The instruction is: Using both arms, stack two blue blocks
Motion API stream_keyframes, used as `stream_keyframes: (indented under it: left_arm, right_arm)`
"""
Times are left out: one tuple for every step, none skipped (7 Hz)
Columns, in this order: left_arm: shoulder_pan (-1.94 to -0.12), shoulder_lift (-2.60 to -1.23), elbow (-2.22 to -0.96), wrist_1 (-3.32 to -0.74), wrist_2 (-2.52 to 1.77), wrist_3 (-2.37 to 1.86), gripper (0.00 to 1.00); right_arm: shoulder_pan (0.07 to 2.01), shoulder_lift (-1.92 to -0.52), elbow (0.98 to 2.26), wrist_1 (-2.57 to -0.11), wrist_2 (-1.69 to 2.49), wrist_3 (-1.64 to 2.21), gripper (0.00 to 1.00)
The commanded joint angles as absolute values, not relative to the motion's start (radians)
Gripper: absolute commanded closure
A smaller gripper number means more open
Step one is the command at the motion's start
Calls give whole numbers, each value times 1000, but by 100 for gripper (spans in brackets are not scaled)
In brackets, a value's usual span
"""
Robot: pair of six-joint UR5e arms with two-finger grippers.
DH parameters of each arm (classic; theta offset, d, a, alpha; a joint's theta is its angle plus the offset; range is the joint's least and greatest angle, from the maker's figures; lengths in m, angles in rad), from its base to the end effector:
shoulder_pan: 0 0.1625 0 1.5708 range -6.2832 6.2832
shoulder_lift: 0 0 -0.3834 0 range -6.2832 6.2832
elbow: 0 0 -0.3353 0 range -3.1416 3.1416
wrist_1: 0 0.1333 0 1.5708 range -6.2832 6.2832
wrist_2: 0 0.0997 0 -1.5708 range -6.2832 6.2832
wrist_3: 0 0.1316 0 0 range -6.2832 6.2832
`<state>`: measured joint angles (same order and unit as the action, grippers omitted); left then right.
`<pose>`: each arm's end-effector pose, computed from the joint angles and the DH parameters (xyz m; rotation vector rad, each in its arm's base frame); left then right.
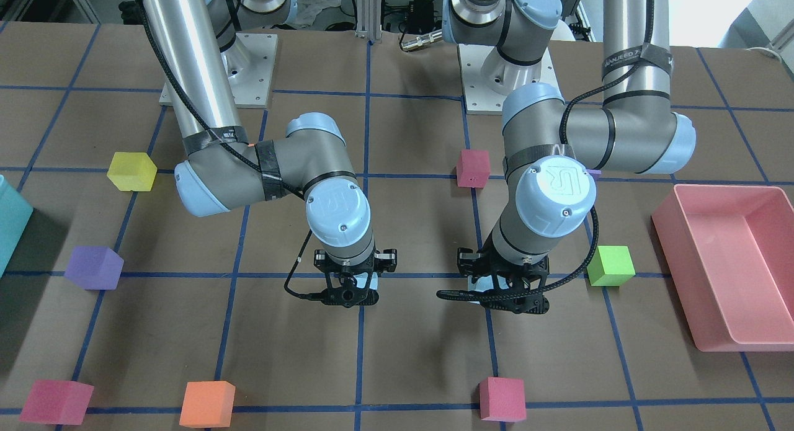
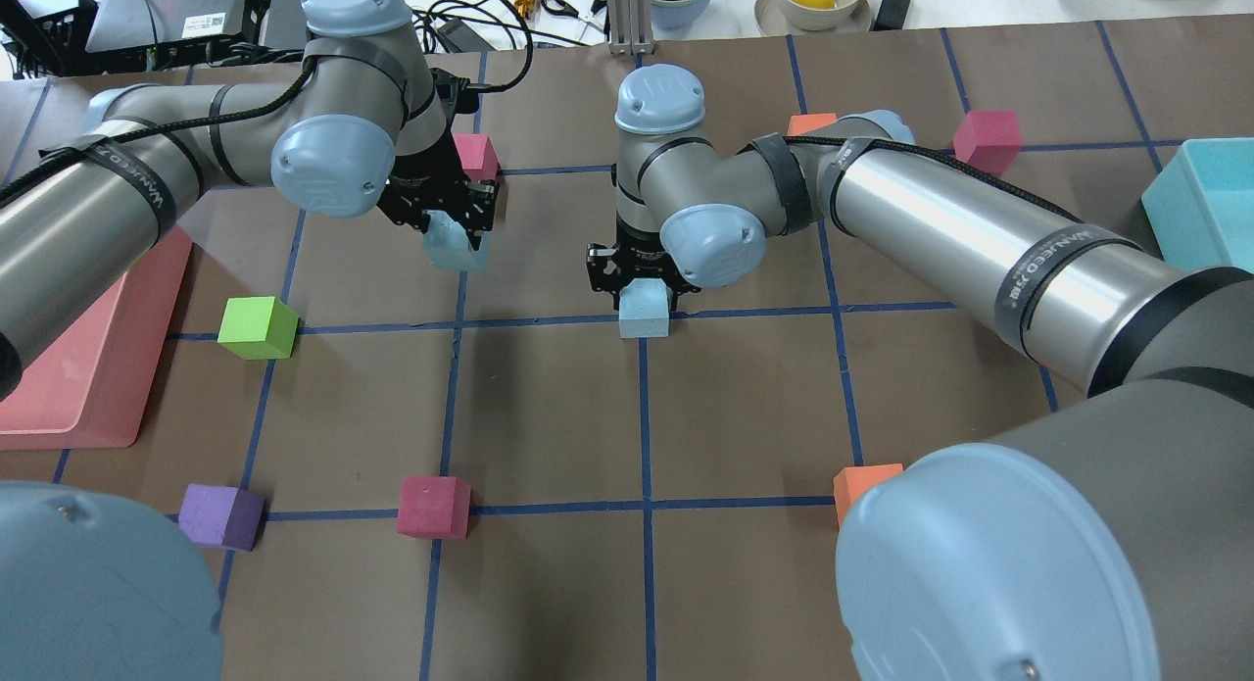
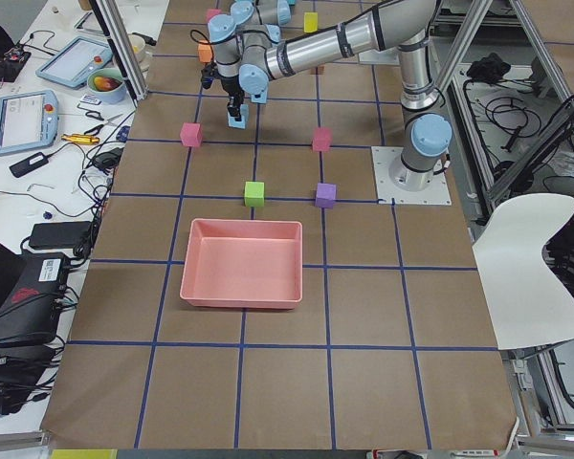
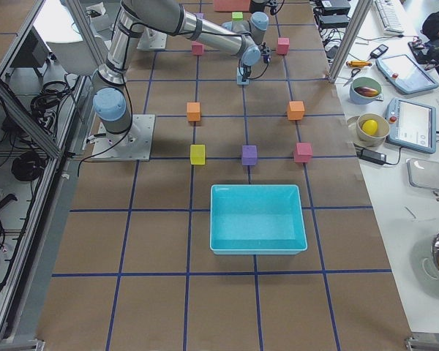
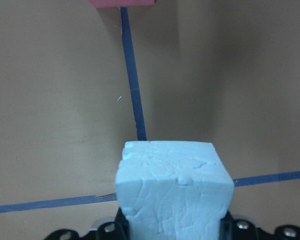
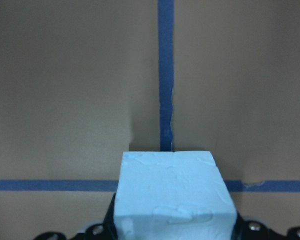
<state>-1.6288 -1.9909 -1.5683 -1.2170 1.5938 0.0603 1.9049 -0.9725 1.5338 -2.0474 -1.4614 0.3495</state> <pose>-0.1622 -0.5455 0.2389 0.1854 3.1116 0.0995 0.3323 -0.5071 0.1620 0.0307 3.0616 0.1784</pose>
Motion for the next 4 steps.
stream_keyframes:
  left_arm:
    - [-1632, -1988, -1556, -1224, 1592, 58, 100]
    - [-1644, -1987, -1540, -1251, 1592, 57, 100]
    - [-1670, -1985, -1546, -1253, 1597, 40, 100]
    - [-1692, -1985, -1540, -1253, 1595, 14, 100]
  right_arm:
    - [1902, -977, 1520, -2040, -1468, 347, 0]
    - [1893, -994, 1493, -2020, -1485, 342, 0]
    - [1855, -1047, 1479, -1952, -1491, 318, 0]
    - [1771, -1116, 1483, -1900, -1490, 266, 0]
